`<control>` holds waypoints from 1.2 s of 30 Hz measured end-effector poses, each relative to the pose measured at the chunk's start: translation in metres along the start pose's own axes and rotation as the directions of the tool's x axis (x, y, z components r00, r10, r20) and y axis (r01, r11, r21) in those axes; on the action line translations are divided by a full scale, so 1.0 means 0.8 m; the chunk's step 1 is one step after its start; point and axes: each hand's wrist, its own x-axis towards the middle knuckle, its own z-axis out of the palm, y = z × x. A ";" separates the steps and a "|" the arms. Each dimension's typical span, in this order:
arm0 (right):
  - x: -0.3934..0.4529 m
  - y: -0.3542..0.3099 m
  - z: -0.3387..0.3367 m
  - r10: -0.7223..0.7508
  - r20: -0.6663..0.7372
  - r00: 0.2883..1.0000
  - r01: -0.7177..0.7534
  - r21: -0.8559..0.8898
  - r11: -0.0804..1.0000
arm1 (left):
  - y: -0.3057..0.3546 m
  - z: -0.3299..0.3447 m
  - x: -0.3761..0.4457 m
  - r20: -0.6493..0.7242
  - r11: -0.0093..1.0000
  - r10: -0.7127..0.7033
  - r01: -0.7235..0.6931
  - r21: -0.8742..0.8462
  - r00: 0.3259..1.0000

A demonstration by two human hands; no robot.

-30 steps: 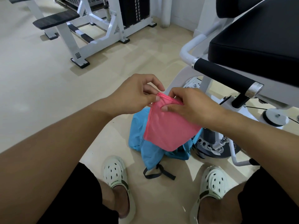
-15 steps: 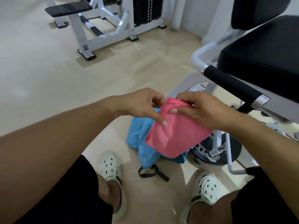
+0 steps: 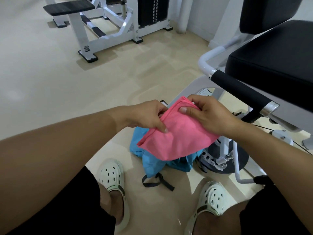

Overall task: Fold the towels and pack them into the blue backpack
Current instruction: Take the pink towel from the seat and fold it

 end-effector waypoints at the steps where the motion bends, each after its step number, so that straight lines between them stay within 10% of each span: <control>1: 0.000 0.001 0.002 0.012 0.010 1.000 -0.012 0.022 1.000 | -0.002 0.002 0.001 0.007 1.000 -0.019 0.019 -0.019 1.000; 7: 0.002 0.023 -0.004 0.264 -0.003 0.965 -0.250 0.305 0.919 | -0.034 0.021 0.001 0.238 0.962 -0.272 0.268 0.046 0.933; 16: 0.002 0.092 -0.006 0.544 -0.055 0.837 -0.536 0.114 0.837 | -0.073 -0.022 -0.009 0.199 0.899 -0.426 0.438 -0.015 0.882; 25: 0.005 0.094 0.007 0.602 -0.189 0.776 -0.569 0.201 0.797 | -0.072 -0.050 -0.005 -0.185 0.843 -0.455 0.354 -0.405 0.871; 36: 0.000 0.020 0.075 0.451 -0.231 0.862 -0.400 0.235 0.886 | -0.001 0.009 0.006 -0.246 0.787 -0.443 0.243 -0.567 0.862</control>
